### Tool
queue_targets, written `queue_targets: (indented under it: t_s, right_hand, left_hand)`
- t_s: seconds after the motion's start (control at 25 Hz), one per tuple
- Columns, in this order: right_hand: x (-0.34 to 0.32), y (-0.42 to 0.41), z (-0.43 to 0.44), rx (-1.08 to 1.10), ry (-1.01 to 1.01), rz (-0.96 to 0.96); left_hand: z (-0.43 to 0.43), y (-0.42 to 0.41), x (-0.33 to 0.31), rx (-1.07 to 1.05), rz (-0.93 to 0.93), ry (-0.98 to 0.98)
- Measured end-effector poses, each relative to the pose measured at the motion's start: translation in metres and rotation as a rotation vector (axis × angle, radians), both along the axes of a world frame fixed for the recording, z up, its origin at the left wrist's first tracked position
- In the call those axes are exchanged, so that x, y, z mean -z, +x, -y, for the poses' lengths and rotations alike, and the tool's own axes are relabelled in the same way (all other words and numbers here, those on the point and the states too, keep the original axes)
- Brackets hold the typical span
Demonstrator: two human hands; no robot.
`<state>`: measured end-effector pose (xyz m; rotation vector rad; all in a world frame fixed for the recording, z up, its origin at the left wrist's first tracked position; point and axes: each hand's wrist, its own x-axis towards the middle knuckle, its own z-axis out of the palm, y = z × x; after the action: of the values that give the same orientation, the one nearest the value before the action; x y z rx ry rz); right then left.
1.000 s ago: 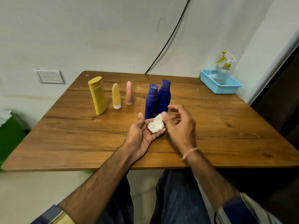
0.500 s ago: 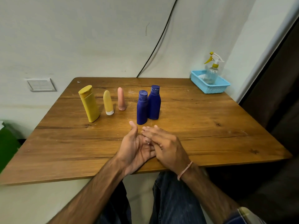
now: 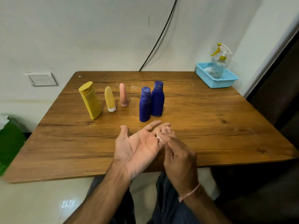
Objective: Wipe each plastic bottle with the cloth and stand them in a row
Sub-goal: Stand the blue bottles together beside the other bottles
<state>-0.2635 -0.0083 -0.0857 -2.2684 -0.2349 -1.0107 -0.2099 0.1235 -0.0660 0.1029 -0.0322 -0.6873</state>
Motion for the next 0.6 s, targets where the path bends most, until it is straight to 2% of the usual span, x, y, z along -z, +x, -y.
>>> queue_targets:
  t_s: [0.08,0.28,0.4,0.52,0.6]
  right_hand:
    - [0.002,-0.023,-0.022,-0.041,0.011,0.008]
    - [0.004,-0.064,-0.054,-0.308,-0.037,0.061]
    - [-0.005,-0.037,-0.026,-0.190,-0.060,0.035]
    - [-0.013,-0.023,-0.018,-0.052,0.031,-0.021]
    - [-0.011,-0.038,-0.033,-0.158,0.031,0.006]
  left_hand:
    - [0.006,0.005,-0.002,-0.055,-0.060,0.011]
    - [0.014,0.011,0.001,-0.138,-0.117,0.076]
    - [0.007,0.005,0.000,-0.124,-0.116,-0.012]
    - [0.007,0.006,-0.005,-0.121,-0.072,-0.062]
    - [0.009,0.010,-0.005,-0.145,-0.042,-0.043]
